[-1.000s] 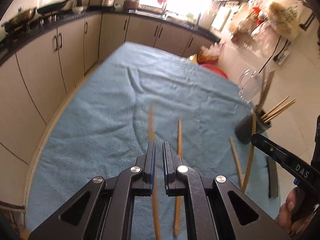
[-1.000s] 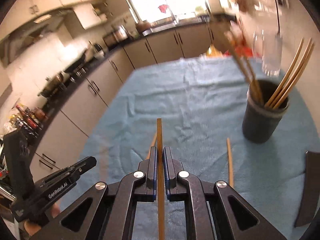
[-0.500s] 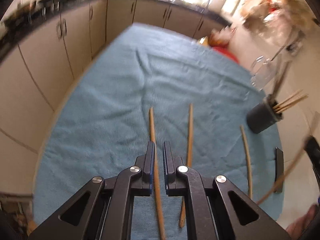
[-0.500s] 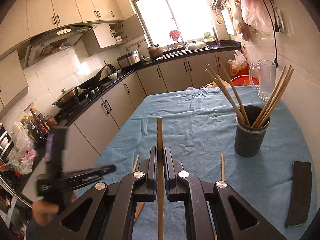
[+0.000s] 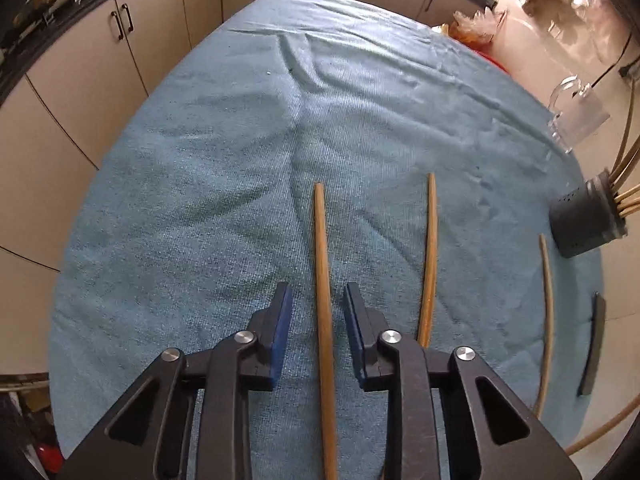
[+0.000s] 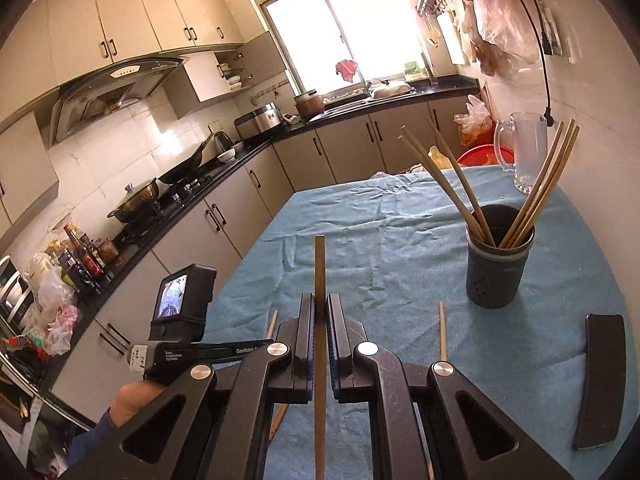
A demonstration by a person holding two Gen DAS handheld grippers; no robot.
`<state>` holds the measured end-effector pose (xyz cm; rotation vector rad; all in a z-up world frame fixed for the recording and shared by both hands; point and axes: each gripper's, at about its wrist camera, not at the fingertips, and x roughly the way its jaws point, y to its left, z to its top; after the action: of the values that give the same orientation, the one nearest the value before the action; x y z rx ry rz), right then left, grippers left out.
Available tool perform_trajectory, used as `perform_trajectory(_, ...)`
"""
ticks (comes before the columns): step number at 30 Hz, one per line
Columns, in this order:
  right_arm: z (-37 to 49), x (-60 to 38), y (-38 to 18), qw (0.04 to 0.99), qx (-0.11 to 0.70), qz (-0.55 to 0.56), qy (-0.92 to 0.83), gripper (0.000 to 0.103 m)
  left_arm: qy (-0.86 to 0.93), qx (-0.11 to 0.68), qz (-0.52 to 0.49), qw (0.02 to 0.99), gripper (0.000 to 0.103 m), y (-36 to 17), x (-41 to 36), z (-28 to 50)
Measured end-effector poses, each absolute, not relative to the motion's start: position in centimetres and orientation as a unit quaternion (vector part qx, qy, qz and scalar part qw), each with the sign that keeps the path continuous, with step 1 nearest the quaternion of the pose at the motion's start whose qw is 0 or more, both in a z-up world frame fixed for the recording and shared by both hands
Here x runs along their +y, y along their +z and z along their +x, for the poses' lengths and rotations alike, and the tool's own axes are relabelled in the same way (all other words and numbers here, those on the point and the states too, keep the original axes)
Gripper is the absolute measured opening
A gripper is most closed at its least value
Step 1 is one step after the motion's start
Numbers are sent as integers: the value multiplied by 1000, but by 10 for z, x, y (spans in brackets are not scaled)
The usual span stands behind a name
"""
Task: Organize utensils
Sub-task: 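Close the left tool on a wooden chopstick while the right tool grasps another, then lift the left tool's chopstick upright toward the holder while the right tool carries its own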
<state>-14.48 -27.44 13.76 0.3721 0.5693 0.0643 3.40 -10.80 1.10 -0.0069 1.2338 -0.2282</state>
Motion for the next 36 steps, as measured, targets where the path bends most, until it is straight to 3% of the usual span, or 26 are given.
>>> perform_trajectory(2,-145,-275,137,942,279,185,31,7,-99,572,12,814,7,11,-111,34)
perform_trajectory(8,-148,-275,139,943,274,184,29,7,-126,553,-22,823,6,17,-102,26)
perform_trajectory(20,-162,-273,153,953,248,174,22,7,-181,404,-52,895,6,117,-86,-43)
perform_trajectory(36,-168,-272,158,956,242,168,18,7,-210,362,-51,907,6,150,-97,-72)
